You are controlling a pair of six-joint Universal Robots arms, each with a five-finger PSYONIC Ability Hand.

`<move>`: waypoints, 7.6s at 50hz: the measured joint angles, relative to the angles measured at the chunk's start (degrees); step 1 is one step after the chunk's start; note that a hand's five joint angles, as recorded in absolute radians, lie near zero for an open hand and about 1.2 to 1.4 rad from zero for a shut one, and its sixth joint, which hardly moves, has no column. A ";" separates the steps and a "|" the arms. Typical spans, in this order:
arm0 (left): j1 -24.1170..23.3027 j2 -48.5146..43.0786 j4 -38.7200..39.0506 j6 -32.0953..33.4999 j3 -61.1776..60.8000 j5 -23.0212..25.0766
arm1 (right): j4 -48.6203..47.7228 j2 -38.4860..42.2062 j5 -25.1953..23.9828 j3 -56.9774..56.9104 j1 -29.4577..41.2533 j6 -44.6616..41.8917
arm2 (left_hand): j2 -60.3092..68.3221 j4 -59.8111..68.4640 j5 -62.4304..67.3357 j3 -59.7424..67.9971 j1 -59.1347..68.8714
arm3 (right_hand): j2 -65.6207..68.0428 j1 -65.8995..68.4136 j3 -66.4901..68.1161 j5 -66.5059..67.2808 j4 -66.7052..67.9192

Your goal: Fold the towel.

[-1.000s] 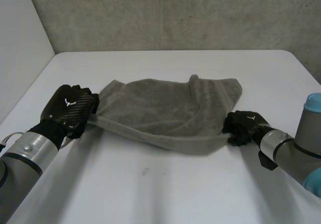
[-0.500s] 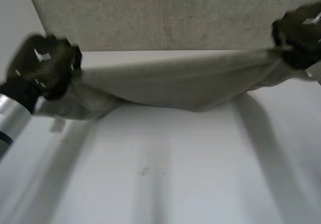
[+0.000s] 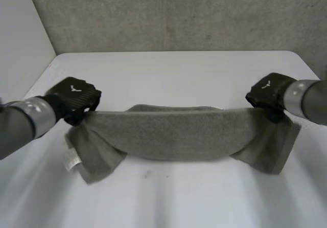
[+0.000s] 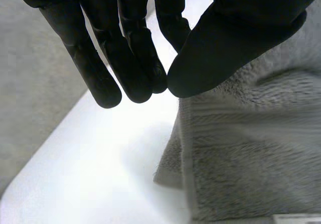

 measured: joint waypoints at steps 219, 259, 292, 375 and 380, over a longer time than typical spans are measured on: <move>-6.28 0.02 32.07 -31.94 -16.81 -10.68 | -38.92 -3.50 -11.03 37.56 -21.85 17.85 | -60.28 -60.15 -58.03 -60.06 -58.35 | -0.03 -0.87 0.00 -1.02 -0.05; -6.17 3.89 32.08 -32.12 -18.22 -11.21 | -48.70 10.33 -10.05 14.60 29.66 15.45 | -60.31 -60.21 -58.04 -60.06 -58.35 | 0.31 0.50 0.31 0.79 0.20; -7.41 3.02 32.09 -32.08 -18.47 -11.19 | -37.87 11.44 3.37 11.55 9.00 45.21 | -60.32 -60.21 -58.04 -60.06 -58.35 | -41.10 -31.82 -40.14 -39.01 -40.38; -6.66 5.14 32.84 -31.68 -18.97 -11.26 | -40.08 12.09 -3.03 4.51 27.80 51.18 | -60.34 -60.21 -58.04 -60.04 -58.35 | -53.78 -43.51 -55.26 -52.15 -54.88; -9.31 3.83 33.34 -31.57 -17.73 -11.25 | -39.90 1.74 -3.44 16.13 19.31 50.42 | -60.34 -60.21 -58.11 -60.04 -58.35 | -53.95 -43.69 -55.44 -52.56 -54.89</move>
